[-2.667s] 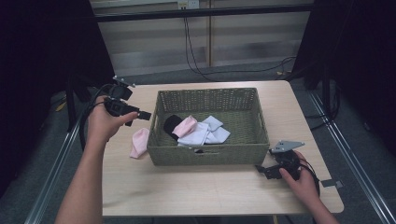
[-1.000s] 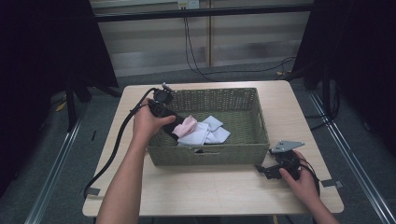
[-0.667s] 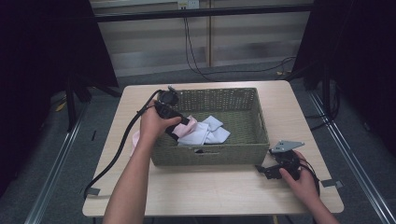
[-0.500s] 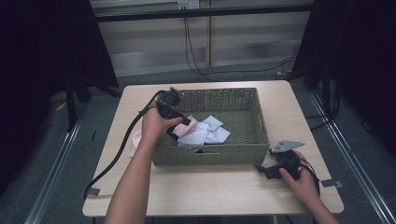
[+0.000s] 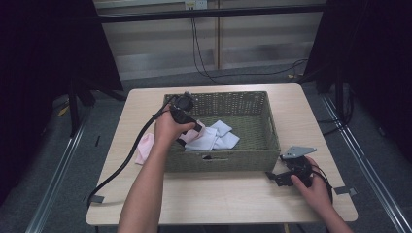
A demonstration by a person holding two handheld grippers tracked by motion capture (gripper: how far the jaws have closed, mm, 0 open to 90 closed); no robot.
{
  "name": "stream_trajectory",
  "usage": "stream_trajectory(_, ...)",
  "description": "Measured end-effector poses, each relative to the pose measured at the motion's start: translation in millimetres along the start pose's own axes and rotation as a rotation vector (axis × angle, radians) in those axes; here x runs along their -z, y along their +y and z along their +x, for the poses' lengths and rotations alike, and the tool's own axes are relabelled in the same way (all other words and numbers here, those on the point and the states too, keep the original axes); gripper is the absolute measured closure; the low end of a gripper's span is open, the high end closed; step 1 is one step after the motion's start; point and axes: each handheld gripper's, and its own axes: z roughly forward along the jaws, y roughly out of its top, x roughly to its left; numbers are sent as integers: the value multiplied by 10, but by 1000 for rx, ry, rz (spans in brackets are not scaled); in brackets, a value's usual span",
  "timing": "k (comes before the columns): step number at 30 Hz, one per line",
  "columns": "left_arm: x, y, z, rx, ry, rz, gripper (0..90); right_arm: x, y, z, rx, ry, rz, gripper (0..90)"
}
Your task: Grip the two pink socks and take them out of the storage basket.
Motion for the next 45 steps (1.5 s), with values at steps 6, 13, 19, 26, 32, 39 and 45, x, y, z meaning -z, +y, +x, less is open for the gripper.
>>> stream_trajectory(6,-88,11,-6,-1,-12,1,352,1,0,2,-2,0,2,102)
stream_trajectory(13,-237,5,-26,-3,-15,22,351,1,0,2,-3,0,2,102)
stream_trajectory(19,-309,-5,-11,-33,16,57,354,1,0,1,-1,0,2,102)
stream_trajectory(26,-377,-37,28,-32,24,68,516,1,0,2,0,1,1,102)
stream_trajectory(32,-360,-66,62,-10,-12,77,813,1,0,2,1,3,1,102)
stream_trajectory(39,-142,-40,69,4,-23,93,832,1,0,2,1,3,1,102)
stream_trajectory(45,70,-45,85,23,-50,65,832,1,-1,1,2,4,1,102)
